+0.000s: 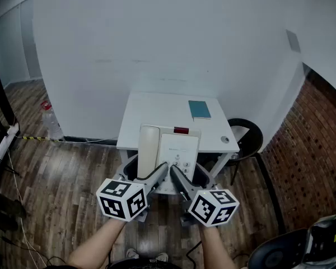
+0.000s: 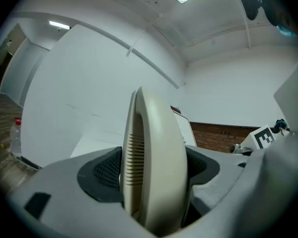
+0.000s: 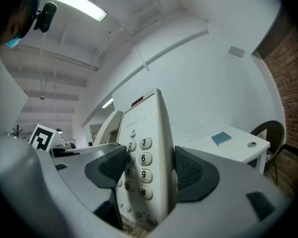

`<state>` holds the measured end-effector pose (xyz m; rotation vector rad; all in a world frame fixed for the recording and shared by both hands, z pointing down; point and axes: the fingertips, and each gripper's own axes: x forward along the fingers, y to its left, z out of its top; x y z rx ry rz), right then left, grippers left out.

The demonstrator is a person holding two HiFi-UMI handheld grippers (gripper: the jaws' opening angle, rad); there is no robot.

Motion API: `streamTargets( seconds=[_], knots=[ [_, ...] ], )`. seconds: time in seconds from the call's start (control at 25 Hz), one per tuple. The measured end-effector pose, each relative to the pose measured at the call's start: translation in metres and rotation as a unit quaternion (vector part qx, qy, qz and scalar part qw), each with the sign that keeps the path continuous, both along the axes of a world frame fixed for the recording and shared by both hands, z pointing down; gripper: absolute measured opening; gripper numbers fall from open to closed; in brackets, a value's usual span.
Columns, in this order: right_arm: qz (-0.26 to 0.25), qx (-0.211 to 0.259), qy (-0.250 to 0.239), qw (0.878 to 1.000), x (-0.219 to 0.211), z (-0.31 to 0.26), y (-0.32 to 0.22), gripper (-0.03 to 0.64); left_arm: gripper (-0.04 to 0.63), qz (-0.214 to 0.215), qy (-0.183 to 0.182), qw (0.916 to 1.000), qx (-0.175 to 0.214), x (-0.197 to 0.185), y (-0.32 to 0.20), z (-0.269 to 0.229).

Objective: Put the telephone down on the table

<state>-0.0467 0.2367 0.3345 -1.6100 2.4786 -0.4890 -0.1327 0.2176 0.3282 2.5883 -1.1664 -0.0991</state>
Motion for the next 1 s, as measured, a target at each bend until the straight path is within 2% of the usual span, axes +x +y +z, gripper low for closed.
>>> streamTargets(
  seconds=[0.36,0.52,0.64,1.0],
  knots=[
    [0.000,-0.011,-0.007,1.000,0.013,0.006,-0.003,0.299,0.364,0.000,-0.005,0.9999,-0.010,0.013,-0.004,0.006],
    [-0.002,-0.008,-0.015,1.000,0.051,0.013,0.004,0.299,0.364,-0.002,-0.010,0.9999,-0.007,0.051,0.004,0.012],
    [-0.002,-0.009,-0.018,1.000,0.065,0.017,0.003,0.299,0.364,-0.003,-0.013,0.9999,-0.010,0.065,0.003,0.016],
    [0.000,-0.012,-0.026,1.000,0.079,0.021,-0.035,0.299,0.364,0.000,-0.017,0.9998,-0.013,0.079,-0.035,0.020]
  ],
)
